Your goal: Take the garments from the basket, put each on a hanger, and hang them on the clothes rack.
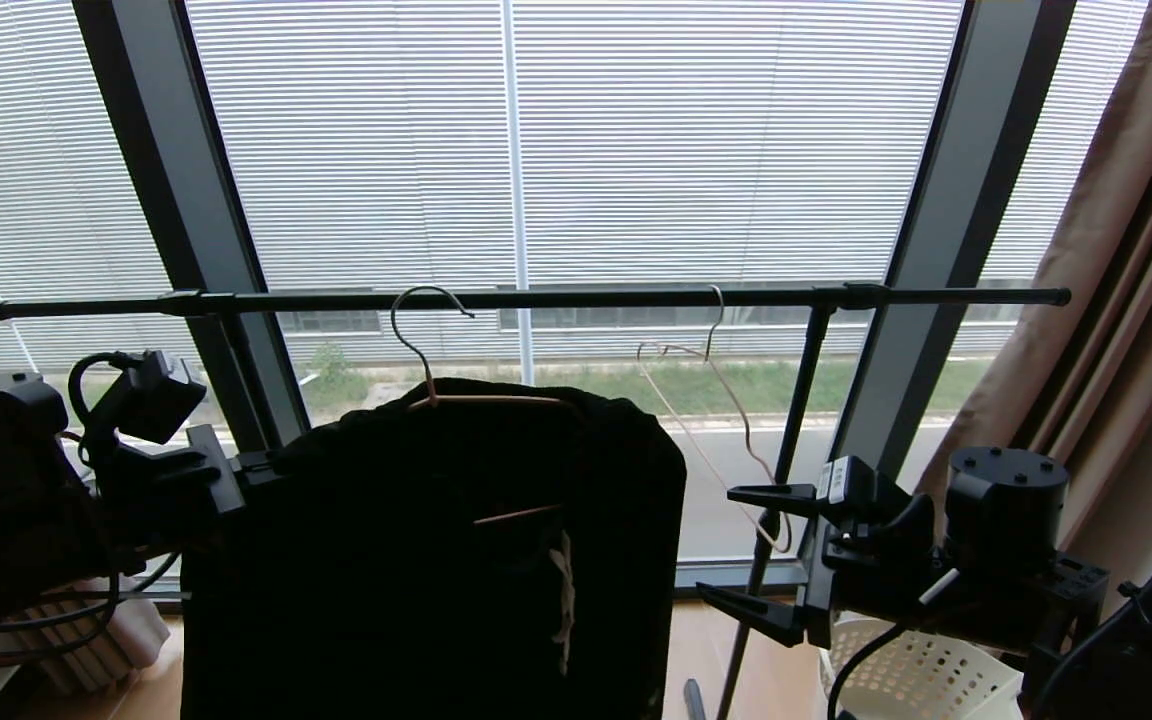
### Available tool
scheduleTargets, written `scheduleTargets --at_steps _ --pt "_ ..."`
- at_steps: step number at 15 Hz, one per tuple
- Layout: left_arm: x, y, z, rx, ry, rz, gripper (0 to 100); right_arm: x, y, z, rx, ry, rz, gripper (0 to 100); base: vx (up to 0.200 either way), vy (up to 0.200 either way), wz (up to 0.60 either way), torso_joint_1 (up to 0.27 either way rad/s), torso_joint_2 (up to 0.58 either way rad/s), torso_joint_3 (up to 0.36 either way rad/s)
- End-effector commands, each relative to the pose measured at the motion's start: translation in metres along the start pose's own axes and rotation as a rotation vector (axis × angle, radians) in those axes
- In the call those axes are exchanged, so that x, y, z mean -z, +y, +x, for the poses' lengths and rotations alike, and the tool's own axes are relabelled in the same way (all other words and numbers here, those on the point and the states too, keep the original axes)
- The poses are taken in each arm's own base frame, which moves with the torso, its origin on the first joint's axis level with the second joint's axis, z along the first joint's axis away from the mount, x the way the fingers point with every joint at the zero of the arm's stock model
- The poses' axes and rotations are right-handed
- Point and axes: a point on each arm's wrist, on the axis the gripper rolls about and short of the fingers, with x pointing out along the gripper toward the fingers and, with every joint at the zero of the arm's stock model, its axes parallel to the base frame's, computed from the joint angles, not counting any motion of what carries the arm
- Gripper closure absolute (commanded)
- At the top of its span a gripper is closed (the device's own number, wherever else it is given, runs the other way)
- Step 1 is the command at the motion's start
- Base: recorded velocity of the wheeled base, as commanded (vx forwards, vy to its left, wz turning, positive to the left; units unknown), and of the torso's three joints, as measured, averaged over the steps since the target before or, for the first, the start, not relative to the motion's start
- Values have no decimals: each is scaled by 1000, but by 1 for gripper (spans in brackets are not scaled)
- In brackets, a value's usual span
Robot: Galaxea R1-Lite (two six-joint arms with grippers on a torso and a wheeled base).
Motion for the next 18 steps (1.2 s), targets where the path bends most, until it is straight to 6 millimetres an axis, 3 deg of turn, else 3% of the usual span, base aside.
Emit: scheduleTargets --at_steps 1,13,18 --pt "3 1 6 8 11 -32 100 -2 0 -1 3 -8 -7 0 0 0 0 0 0 0" --pt "0 4 7 2 2 -84 100 -2 1 -1 14 0 -7 0 0 0 0 0 0 0" --pt "-1 2 23 -119 43 -101 100 0 1 -1 18 8 -4 0 0 0 0 0 0 0"
